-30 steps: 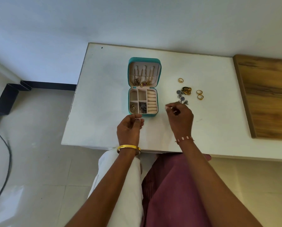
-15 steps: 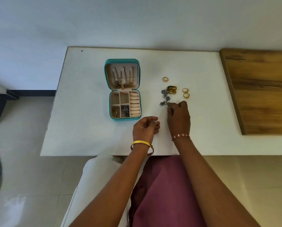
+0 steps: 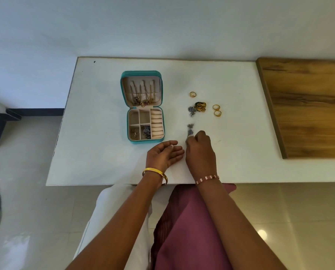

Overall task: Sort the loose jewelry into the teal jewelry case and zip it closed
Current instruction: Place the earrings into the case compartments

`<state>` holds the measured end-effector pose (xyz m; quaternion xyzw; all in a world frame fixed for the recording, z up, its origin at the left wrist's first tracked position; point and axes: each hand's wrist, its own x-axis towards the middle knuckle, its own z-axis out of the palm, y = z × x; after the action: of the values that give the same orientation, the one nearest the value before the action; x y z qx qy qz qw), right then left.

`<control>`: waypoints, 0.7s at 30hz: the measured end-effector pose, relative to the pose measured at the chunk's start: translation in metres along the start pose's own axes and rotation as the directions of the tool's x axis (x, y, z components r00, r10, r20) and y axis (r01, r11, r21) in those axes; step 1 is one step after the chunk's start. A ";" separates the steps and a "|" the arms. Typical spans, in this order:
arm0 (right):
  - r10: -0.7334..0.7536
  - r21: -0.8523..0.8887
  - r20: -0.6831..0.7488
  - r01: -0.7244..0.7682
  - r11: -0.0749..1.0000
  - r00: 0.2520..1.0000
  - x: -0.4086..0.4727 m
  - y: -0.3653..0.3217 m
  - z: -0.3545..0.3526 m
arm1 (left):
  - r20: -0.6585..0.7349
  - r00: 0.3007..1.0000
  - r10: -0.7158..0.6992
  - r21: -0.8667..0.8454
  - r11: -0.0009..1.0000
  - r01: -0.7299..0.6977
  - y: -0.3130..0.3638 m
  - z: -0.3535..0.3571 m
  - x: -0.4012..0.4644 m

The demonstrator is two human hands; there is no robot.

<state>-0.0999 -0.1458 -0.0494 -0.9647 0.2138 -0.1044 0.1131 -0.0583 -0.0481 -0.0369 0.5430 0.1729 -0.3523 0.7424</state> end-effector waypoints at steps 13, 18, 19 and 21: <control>0.204 0.369 0.091 -0.223 0.902 0.975 -0.003 0.007 0.000 | -0.007 0.999 0.050 -0.005 0.999 -0.050 -0.005 -0.010 -0.008; 0.131 0.290 0.098 -0.154 0.945 0.987 -0.006 0.003 0.003 | -0.015 0.998 0.053 -0.018 0.998 -0.054 -0.005 -0.010 -0.010; 0.122 0.279 0.081 -0.140 0.950 0.989 -0.006 0.003 0.002 | -0.019 0.999 0.050 -0.032 0.998 -0.050 -0.004 -0.010 -0.010; 0.088 0.263 0.050 -0.098 0.960 0.995 -0.007 0.002 0.001 | -0.027 0.999 0.045 -0.053 0.998 -0.046 -0.004 -0.009 -0.010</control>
<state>-0.1065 -0.1447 -0.0518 -0.9316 0.2407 -0.1082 0.2501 -0.0670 -0.0369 -0.0365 0.5311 0.1796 -0.3235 0.7623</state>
